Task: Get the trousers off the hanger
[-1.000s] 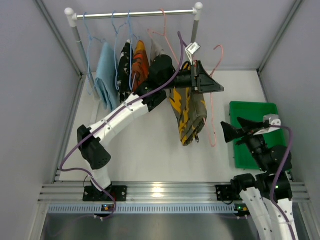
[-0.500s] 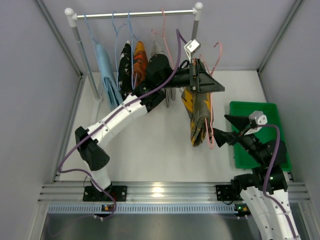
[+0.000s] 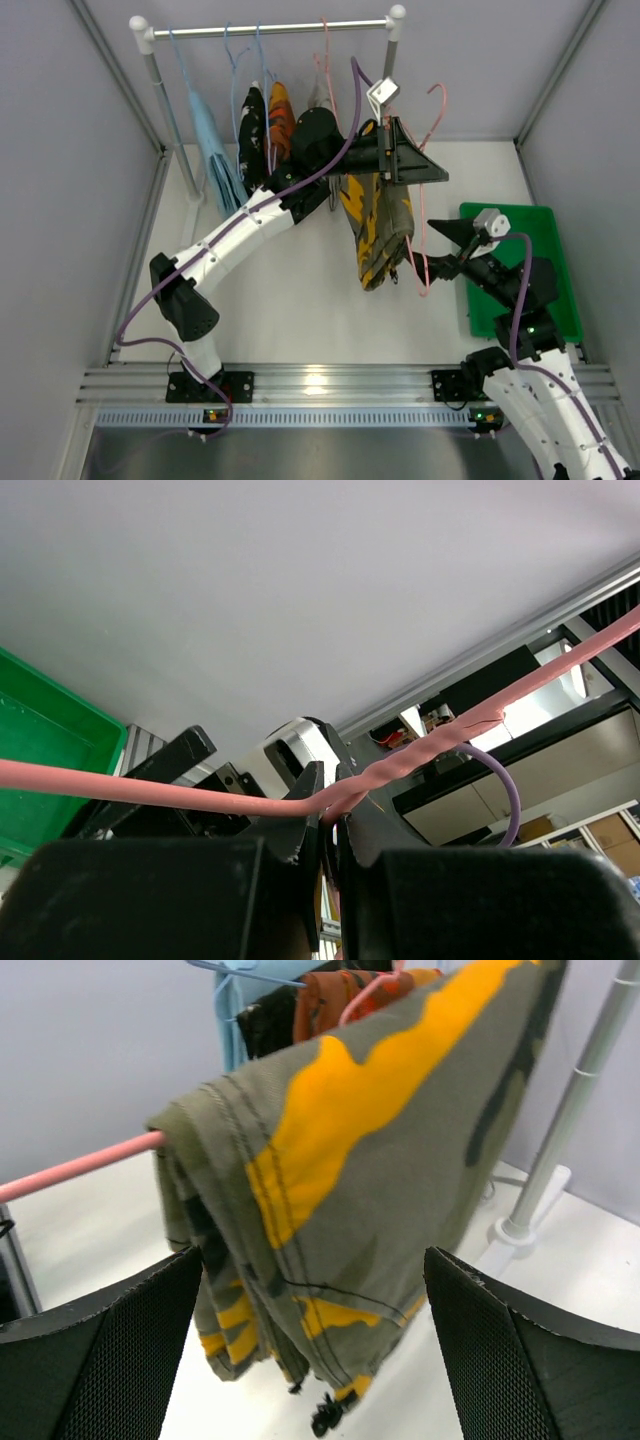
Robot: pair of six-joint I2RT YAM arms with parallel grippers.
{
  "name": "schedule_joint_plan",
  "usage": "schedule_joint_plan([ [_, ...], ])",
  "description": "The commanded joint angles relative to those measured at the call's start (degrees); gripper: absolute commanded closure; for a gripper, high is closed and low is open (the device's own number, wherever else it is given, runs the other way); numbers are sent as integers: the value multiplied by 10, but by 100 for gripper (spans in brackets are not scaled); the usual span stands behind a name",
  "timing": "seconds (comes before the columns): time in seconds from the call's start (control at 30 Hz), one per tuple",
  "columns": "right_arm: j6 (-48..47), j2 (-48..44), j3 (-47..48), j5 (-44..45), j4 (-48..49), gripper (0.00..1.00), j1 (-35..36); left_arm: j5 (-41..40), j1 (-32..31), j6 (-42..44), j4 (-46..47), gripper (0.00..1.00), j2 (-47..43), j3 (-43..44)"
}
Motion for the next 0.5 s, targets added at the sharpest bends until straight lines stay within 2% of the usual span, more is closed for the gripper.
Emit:
schedule_joint_plan([
  [0.0, -31, -8, 25, -2, 47, 10, 32, -11, 0, 23, 94, 100, -49, 41],
  [0.17, -46, -7, 19, 36, 61, 11, 59, -14, 0, 16, 103, 100, -42, 44],
  [0.3, -54, 16, 22, 99, 89, 20, 64, -13, 0, 15, 106, 100, -41, 46],
  [0.37, -66, 20, 23, 104, 95, 24, 64, -12, 0, 17, 105, 100, -41, 46],
  [0.47, -89, 19, 26, 95, 92, 25, 64, -9, 0, 21, 103, 100, -43, 44],
])
